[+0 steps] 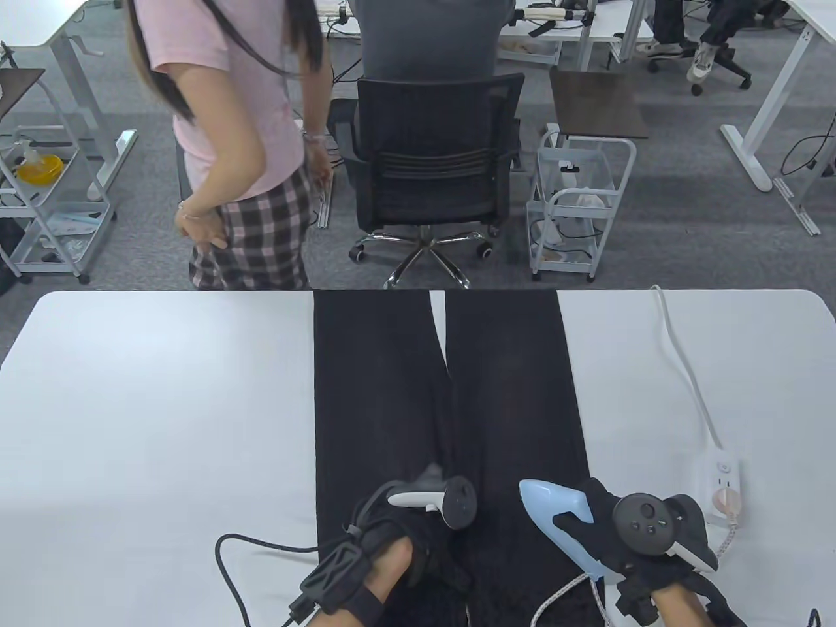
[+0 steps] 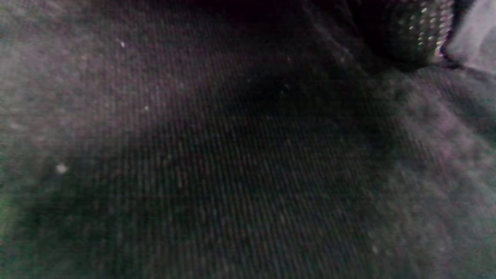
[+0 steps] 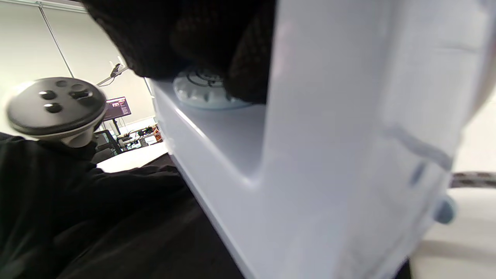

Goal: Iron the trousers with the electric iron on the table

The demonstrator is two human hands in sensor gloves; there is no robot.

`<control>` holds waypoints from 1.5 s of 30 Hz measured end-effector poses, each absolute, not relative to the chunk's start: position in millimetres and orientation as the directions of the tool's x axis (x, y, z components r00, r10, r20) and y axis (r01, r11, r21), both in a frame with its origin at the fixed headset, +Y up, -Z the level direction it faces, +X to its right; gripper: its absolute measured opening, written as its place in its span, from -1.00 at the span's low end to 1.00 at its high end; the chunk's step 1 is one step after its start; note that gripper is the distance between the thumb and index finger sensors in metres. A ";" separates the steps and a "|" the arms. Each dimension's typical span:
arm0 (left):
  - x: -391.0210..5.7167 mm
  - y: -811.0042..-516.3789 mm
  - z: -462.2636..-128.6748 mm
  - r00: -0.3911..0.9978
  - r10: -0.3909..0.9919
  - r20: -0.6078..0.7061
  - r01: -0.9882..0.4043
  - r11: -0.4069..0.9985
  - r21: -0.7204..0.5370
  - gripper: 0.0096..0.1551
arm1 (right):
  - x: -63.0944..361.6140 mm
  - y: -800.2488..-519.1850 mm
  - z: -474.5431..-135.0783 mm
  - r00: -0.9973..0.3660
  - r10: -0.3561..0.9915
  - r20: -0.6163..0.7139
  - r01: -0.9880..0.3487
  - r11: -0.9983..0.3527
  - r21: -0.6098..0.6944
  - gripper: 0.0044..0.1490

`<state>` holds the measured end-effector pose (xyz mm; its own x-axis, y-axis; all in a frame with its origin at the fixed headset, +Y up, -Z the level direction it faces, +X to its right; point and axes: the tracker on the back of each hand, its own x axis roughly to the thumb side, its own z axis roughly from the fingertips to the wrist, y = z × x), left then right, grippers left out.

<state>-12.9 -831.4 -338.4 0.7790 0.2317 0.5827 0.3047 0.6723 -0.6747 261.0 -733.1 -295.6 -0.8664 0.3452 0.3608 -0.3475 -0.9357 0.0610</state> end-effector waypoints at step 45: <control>-4.1 -826.5 -326.7 0.850 0.205 0.486 0.217 0.703 -0.677 0.56 | 266.8 -736.3 -296.6 -0.880 0.347 0.323 -0.323 -0.938 0.128 -0.37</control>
<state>-4.1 -826.5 -326.7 0.8496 0.2054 0.4858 0.2169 0.7034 -0.6769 266.8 -736.3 -296.6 -0.8805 0.3474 0.3226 -0.3232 -0.9377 0.1278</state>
